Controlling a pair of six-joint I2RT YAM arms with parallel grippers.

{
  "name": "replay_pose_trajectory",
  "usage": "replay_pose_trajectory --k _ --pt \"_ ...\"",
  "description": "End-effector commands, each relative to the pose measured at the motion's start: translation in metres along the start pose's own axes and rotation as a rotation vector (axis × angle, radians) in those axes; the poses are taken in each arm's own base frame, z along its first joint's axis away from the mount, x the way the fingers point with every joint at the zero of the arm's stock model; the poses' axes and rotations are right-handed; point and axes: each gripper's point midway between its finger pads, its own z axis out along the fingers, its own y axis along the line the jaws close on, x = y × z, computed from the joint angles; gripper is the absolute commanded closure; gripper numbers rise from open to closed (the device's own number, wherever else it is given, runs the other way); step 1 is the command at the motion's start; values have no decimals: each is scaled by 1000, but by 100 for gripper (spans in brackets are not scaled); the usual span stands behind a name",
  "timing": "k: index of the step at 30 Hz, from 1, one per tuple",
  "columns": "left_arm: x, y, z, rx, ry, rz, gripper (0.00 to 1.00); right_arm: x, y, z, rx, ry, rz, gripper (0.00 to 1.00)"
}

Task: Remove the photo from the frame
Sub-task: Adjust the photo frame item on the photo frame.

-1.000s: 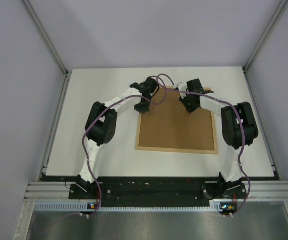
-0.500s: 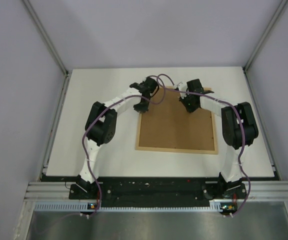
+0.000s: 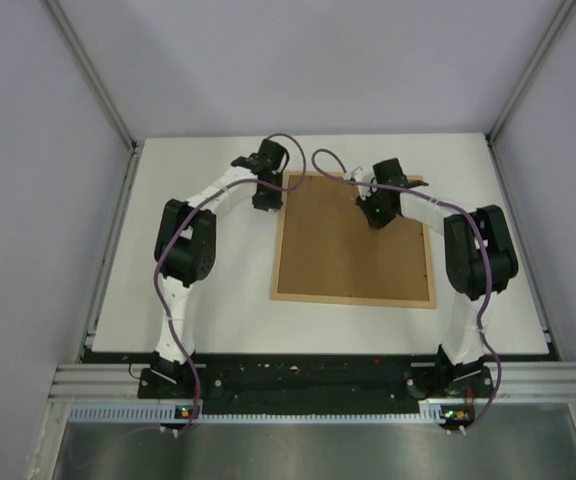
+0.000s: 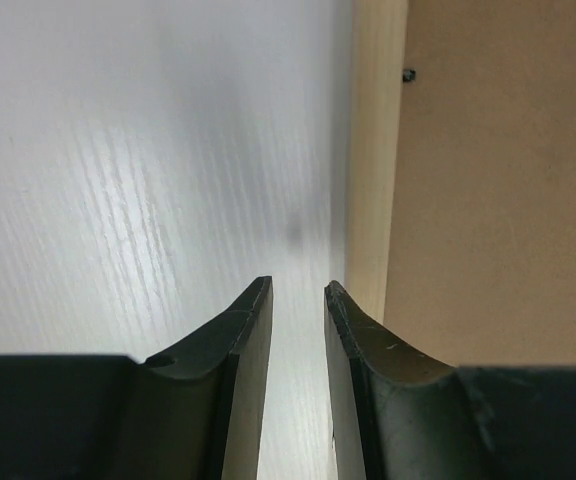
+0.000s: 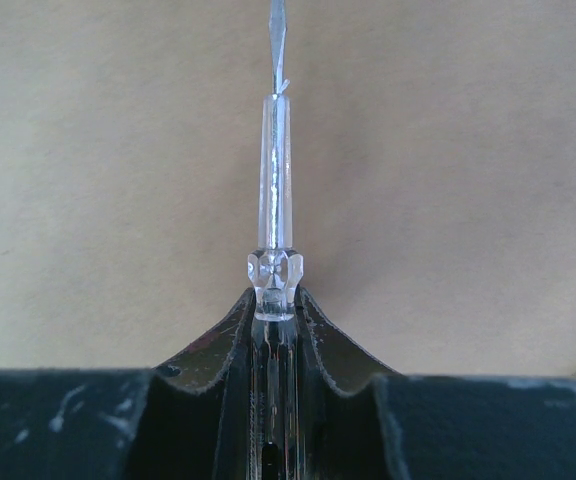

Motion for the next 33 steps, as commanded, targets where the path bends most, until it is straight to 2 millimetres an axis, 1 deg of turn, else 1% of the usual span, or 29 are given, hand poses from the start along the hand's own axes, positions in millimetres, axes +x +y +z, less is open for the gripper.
replay_pose_trajectory --k 1,4,7,10,12,17,21,26,27,30,33 --pt "-11 -8 10 176 12 -111 66 -30 21 -35 -96 -67 -4 100" --pt "-11 -14 17 247 23 -124 66 -52 18 -52 -104 -110 0 100" --pt "-11 -21 22 306 31 -136 67 -69 15 -62 -105 -138 2 100" --pt "-15 -30 24 364 29 -150 67 -83 12 -66 -111 -167 -4 100" --pt "-18 -33 25 387 26 -155 67 -90 11 -65 -113 -179 -9 100" --pt "-23 -42 28 435 24 -171 68 -105 6 -54 -120 -196 -21 100" --pt "-29 -39 31 430 14 -194 68 -114 7 -42 -144 -204 -15 100" --pt "-43 -38 26 476 -4 -240 69 -125 3 -23 -155 -204 -10 100" --pt "-44 -38 25 488 -3 -248 69 -127 1 -22 -154 -204 -11 100" --pt "-46 -44 20 531 -1 -253 69 -130 1 -9 -171 -183 -6 100" --pt "-42 -48 21 552 19 -260 69 -129 6 5 -195 -158 -10 100"
